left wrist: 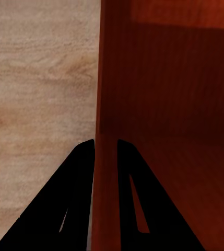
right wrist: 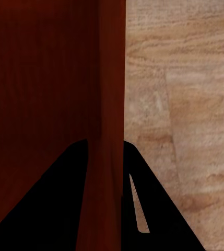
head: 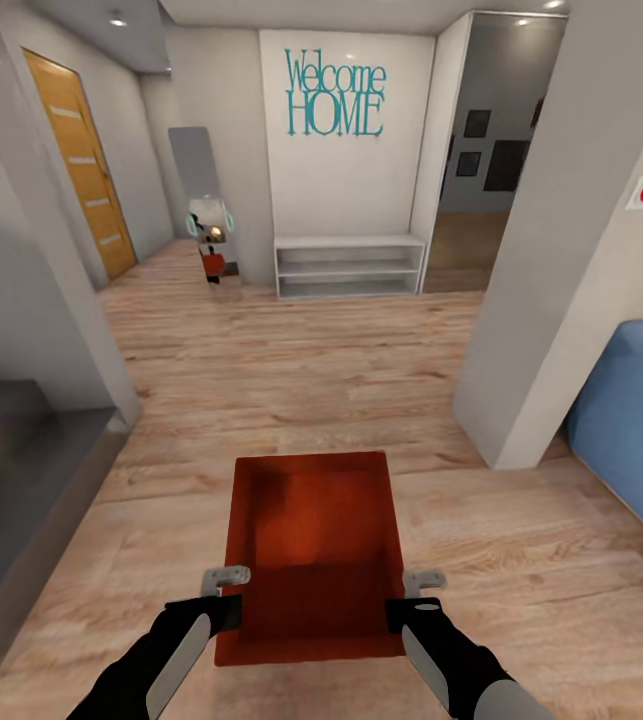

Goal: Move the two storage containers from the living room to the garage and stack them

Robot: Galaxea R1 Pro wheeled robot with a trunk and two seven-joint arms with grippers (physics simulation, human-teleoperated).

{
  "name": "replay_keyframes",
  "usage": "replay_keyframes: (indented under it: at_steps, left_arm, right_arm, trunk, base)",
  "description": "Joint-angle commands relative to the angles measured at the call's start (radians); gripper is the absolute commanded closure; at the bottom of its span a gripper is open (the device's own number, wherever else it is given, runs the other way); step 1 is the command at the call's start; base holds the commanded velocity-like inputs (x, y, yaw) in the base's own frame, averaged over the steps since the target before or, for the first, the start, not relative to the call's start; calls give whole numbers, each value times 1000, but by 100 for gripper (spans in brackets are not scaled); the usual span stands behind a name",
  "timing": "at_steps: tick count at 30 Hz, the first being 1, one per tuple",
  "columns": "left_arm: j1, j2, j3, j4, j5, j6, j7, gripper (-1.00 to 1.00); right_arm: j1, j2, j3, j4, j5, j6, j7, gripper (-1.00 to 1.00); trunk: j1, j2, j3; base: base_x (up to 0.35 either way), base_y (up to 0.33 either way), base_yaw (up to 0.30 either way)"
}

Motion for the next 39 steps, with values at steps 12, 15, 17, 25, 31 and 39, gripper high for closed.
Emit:
replay_keyframes:
  at_steps: [12,15,17,25,31,39]
  left_arm:
    - [-1,1,3,-14,2,-77,10,100]
    - [-1,1,3,-14,2,-77,10,100]
    - [-1,1,3,-14,2,-77,10,100]
    - [-1,1,3,-14,2,-77,10,100]
    - [-1,1,3,-14,2,-77,10,100]
    - [-1,1,3,-14,2,-77,10,100]
  right_arm:
    - [0,-1,1,0,-12,5,-6,100]
    - [0,-1,1,0,-12,6,-5,100]
    - [0,-1,1,0,-12,6,-5,100]
    - [0,-1,1,0,-12,5,-5,100]
    - [0,-1,1,0,-12,5,-6,100]
    - [0,-1,1,0,-12,5,-6,100]
  trunk:
    - [0,0,6]
    - [0,0,7]
    - [0,0,7]
    - [0,0,7]
    - [0,0,7]
    - [0,0,13]
  base:
    - [342,0,0]
    - [341,0,0]
    - [341,0,0]
    - [342,0,0]
    - [341,0,0]
    - [341,0,0]
